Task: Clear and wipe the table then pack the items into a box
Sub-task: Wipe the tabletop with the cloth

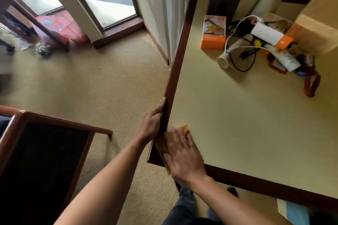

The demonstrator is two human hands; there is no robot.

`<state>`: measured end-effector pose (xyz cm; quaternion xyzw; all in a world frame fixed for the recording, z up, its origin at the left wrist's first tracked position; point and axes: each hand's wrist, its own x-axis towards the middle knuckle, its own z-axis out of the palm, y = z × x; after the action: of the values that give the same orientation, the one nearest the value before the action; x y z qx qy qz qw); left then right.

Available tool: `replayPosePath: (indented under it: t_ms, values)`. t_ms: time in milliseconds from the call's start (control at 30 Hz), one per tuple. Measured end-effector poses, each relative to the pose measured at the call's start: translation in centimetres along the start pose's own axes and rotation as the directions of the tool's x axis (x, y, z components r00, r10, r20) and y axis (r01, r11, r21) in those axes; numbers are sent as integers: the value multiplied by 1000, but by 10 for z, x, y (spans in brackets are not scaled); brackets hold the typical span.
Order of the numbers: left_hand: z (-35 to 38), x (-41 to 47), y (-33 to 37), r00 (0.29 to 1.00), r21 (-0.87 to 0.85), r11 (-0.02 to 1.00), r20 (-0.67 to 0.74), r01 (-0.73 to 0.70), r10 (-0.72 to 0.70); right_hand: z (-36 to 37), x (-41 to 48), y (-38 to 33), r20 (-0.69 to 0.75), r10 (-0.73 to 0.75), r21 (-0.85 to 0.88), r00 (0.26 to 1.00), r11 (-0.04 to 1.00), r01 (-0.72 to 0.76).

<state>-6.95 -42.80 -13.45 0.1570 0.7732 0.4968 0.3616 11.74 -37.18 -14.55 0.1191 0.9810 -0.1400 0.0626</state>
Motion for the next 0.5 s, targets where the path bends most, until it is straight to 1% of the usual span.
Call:
replayPosePath:
  t_ms: [33, 67, 100, 133, 167, 233, 267, 300, 333, 367, 400, 433, 500]
  values:
    - [-1, 1, 0, 1000, 50, 999, 9, -20, 20, -2, -10, 18, -7, -39, -10, 999, 999, 39]
    - [-1, 0, 0, 999, 121, 992, 7, -39, 39, -4, -17, 37, -7, -36, -29, 999, 999, 36]
    - [2, -2, -1, 998, 210, 976, 3, -61, 62, -6, -23, 61, -17, 2, -56, 1000, 998, -3]
    - [6, -4, -3, 997, 297, 952, -4, -76, 80, -10, -25, 86, -24, 69, -74, 997, 995, -70]
    - [12, -7, -4, 996, 372, 925, -12, -77, 88, -17, -26, 109, -30, 176, -69, 984, 982, -177]
    - [20, -14, -10, 995, 486, 871, -25, -71, 95, -26, -21, 134, -78, 417, -13, 906, 908, -419]
    - [25, -17, -13, 995, 534, 843, -29, -65, 95, -28, -19, 134, -96, 507, 15, 856, 861, -508]
    - [29, -20, -16, 994, 583, 811, -46, -52, 97, -28, -15, 126, -106, 545, 36, 832, 838, -544]
    - [28, -23, -20, 991, 633, 774, -74, -37, 107, -25, -8, 110, -92, 529, 55, 843, 848, -526]
    - [35, -24, -20, 987, 680, 732, -93, -34, 132, -22, -9, 96, -76, 477, 61, 875, 879, -474]
    - [38, -26, -21, 982, 726, 688, -110, -26, 153, -19, -10, 79, -52, 388, 54, 920, 921, -385]
    - [44, -28, -19, 980, 764, 645, -110, -25, 168, -17, -16, 68, -30, 313, 47, 949, 949, -312]
    - [64, -34, -14, 977, 830, 557, -82, -42, 197, -19, -33, 70, -3, 237, 58, 972, 970, -236]
